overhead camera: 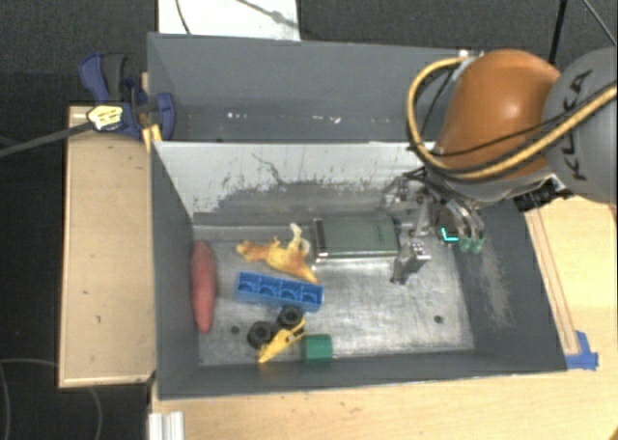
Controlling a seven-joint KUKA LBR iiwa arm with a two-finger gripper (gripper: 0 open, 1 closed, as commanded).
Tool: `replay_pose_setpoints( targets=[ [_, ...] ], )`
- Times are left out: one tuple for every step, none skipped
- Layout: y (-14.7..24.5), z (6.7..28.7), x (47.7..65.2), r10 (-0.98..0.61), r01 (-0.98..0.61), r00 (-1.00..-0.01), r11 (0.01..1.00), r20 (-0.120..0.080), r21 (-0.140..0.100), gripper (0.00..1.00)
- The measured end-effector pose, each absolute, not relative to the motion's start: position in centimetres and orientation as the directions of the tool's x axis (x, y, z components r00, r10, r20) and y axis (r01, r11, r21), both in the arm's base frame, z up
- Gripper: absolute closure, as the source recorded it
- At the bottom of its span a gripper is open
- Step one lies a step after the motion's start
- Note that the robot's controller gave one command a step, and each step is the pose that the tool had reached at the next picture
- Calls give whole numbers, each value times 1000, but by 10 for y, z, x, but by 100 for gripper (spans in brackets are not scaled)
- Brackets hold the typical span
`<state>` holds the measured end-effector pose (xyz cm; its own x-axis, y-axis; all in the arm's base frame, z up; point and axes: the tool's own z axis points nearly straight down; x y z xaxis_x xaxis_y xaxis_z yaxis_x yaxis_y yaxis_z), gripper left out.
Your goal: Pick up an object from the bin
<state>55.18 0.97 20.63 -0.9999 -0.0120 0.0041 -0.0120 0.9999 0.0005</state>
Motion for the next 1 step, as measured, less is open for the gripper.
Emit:
replay_pose_setpoints(
  targets=[
    [10,210,553,-12,-12,-1000,1000,-4,1,0]
  ],
)
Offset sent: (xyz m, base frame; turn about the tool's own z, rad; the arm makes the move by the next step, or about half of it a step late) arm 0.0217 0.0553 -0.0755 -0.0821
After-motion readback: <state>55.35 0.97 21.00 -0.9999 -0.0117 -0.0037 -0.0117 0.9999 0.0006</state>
